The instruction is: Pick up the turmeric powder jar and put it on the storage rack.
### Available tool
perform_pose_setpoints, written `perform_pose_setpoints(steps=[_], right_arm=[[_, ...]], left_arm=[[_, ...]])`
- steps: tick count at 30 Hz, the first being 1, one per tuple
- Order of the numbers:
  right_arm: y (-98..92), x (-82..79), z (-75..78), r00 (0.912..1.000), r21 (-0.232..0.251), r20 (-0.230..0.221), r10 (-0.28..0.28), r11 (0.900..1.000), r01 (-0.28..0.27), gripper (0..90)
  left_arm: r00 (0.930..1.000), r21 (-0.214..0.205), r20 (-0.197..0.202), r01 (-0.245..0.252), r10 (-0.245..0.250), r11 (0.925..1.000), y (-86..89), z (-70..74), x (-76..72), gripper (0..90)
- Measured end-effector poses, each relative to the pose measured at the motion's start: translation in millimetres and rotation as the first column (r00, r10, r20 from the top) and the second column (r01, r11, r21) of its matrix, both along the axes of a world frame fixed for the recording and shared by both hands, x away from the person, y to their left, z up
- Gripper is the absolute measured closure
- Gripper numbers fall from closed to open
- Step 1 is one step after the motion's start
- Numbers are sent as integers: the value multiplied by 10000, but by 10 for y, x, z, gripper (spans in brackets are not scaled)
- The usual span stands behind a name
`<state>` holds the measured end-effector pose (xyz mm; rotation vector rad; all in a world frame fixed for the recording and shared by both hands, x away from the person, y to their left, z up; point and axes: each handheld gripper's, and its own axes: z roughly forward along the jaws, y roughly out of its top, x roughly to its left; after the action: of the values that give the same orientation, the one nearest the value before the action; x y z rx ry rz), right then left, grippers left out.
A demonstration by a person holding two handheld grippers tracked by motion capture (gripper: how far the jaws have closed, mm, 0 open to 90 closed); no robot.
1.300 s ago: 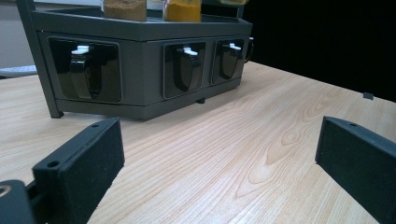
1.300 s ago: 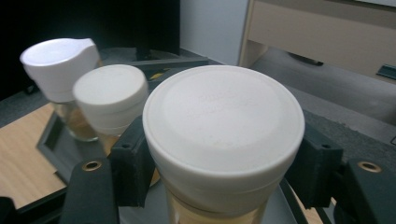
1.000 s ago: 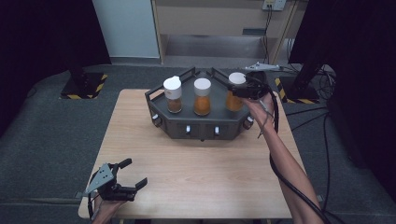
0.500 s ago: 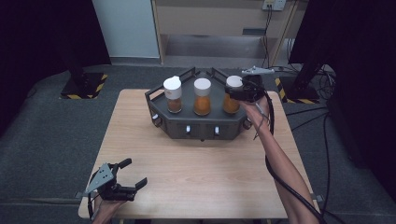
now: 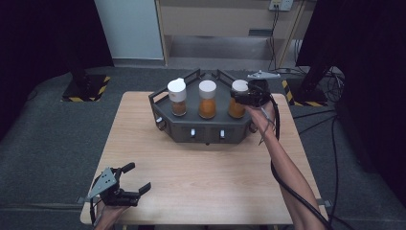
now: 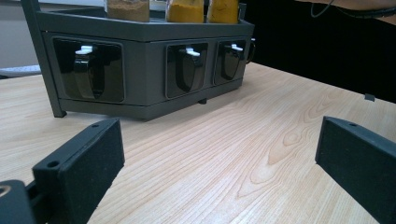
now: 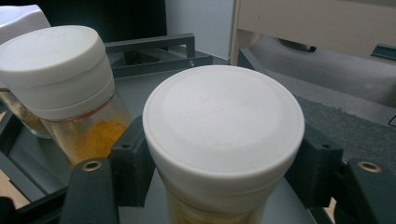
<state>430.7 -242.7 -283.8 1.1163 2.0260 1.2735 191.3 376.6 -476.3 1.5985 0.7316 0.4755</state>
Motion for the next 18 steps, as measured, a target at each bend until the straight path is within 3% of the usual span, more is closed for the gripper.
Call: perform_pose_setpoints(steps=[12, 18], right_arm=[[-52, -31, -60, 9999, 224, 102, -12, 9997, 9, 331], [-95, -61, -48, 9995, 426, 275, -169, 9990, 157, 218]], left_arm=[[10000, 17, -1, 27, -27, 10000, -1, 3, 3, 0], [10000, 41, -9, 44, -44, 10000, -5, 5, 4, 0]])
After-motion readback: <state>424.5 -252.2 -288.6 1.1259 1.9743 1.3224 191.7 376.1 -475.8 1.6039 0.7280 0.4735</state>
